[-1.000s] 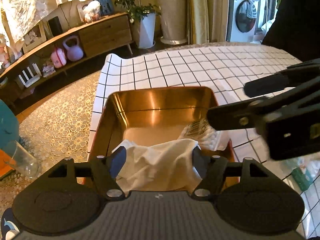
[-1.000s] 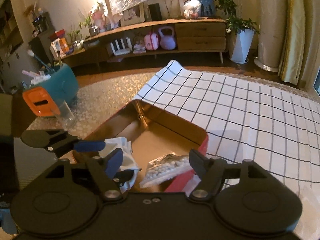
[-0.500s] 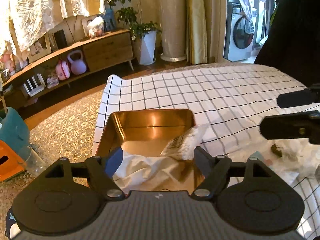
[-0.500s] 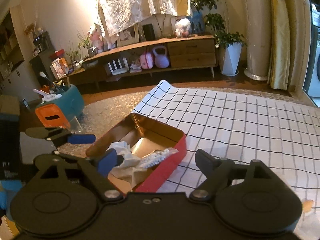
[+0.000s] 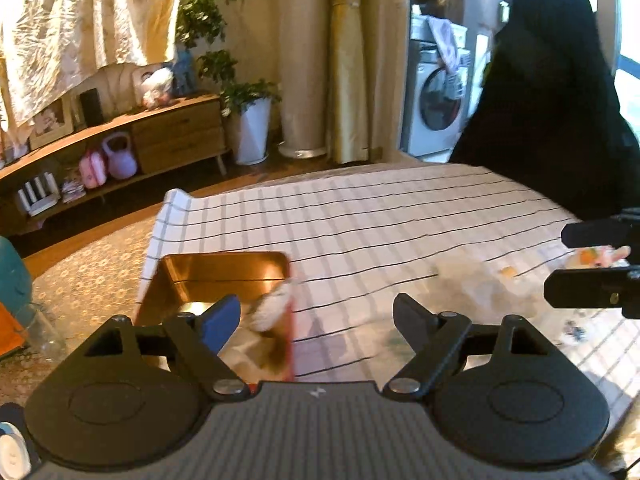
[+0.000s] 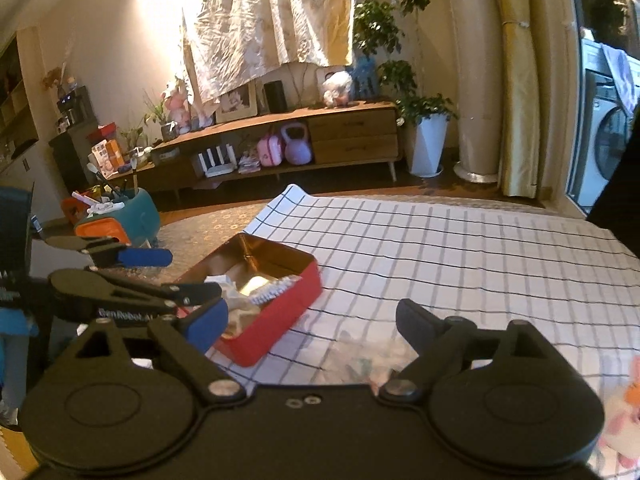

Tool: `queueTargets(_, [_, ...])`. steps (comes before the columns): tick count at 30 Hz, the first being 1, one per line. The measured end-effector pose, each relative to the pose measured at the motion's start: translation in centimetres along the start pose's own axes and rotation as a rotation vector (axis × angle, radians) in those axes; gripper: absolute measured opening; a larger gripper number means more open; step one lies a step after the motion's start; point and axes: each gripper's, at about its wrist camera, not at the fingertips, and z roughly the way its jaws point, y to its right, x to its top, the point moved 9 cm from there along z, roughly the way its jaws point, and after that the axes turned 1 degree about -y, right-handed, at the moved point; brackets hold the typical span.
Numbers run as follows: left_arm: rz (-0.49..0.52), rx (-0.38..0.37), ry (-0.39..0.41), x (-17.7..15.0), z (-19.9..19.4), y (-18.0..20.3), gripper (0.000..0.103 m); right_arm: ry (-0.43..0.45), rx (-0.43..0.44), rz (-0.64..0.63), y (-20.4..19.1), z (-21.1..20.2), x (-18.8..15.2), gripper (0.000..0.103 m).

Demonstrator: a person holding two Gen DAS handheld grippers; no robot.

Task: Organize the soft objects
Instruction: 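Withdraw both grippers from the tin back toward the table items, then grasp the white mesh cloth with the left gripper while the right gripper grasps the white tissue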

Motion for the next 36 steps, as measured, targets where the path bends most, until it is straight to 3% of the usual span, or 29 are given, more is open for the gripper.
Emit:
queueTargets(9, [0.03, -0.118, 0.043, -0.4, -1.5, 6.8, 0.087, 0.035, -0.077, 0.005, 3.8, -5.5, -2.8, 0.1])
queueTargets(13, [0.05, -0.166, 0.058, -0.7, -1.6, 9.8, 0.1, 0.06, -0.123, 0.013, 5.9, -7.9, -4.4, 0.101])
queueTargets(22, [0.102, -0.278, 0.065, -2.1, 0.0, 15.6, 0.101, 0.069, -0.25, 0.073, 11.6, -11.7, -8.8, 0.102])
queueTargets(29, [0.08, -0.34, 0.046, -2.6, 2.8, 18.9, 0.101, 0.048, -0.349, 0.094, 15.2, -12.5, -11.8, 0.102])
queueTargets(36, [0.14, -0.334, 0.011, -3.7, 6.0, 21.9, 0.1, 0.016, -0.398, 0.133, 19.2, -11.3, -13.8, 0.101])
